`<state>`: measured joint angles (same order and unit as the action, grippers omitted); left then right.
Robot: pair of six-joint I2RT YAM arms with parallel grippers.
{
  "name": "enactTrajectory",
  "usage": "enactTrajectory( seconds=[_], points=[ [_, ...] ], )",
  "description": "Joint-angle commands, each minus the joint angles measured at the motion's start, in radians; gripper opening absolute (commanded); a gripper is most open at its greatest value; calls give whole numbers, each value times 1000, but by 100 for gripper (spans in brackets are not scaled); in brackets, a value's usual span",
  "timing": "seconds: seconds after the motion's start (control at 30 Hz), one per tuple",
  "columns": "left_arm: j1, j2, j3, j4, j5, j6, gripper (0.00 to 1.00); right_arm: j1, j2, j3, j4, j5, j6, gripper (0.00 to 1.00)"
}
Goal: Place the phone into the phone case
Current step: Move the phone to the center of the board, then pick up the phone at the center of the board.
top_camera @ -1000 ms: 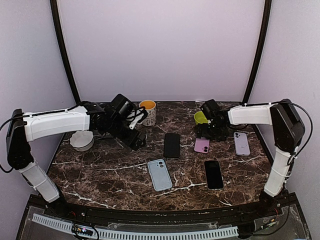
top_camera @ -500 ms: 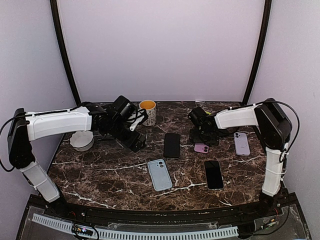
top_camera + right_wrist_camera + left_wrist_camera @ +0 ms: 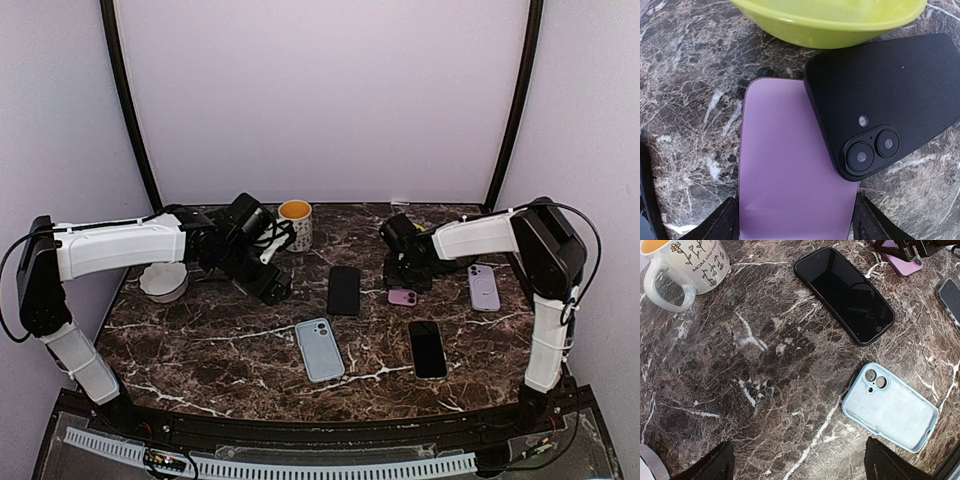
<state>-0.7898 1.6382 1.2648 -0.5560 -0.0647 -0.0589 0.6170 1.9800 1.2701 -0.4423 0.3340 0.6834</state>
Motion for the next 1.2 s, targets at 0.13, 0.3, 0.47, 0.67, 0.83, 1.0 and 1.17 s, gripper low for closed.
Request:
enactTrajectory(
  seconds=[0.13, 0.3, 0.47, 0.67, 0.83, 1.0, 1.17],
  points=[
    [0, -6, 1, -23, 9, 8, 92, 47, -50, -93, -126, -176, -86, 62],
    [0, -4, 2, -23, 5, 10, 92, 68, -67, -106, -216, -254, -160, 64],
    [0, -4, 3, -26, 8, 10, 92, 70, -51, -103, -245, -237, -169, 73],
    [0, -1, 4, -29, 7, 11, 92, 73, -32, -81, -278, -204, -142, 93],
    [0, -1, 4, -28, 6, 13, 92, 73, -25, -94, -256, -235, -143, 83],
    [0, -1, 3, -30, 4, 14, 92, 74, -23, -86, -247, -226, -138, 62],
    [0, 7, 3, -30, 14, 17, 92, 78, -90, -64, -234, -224, -141, 58]
  ],
)
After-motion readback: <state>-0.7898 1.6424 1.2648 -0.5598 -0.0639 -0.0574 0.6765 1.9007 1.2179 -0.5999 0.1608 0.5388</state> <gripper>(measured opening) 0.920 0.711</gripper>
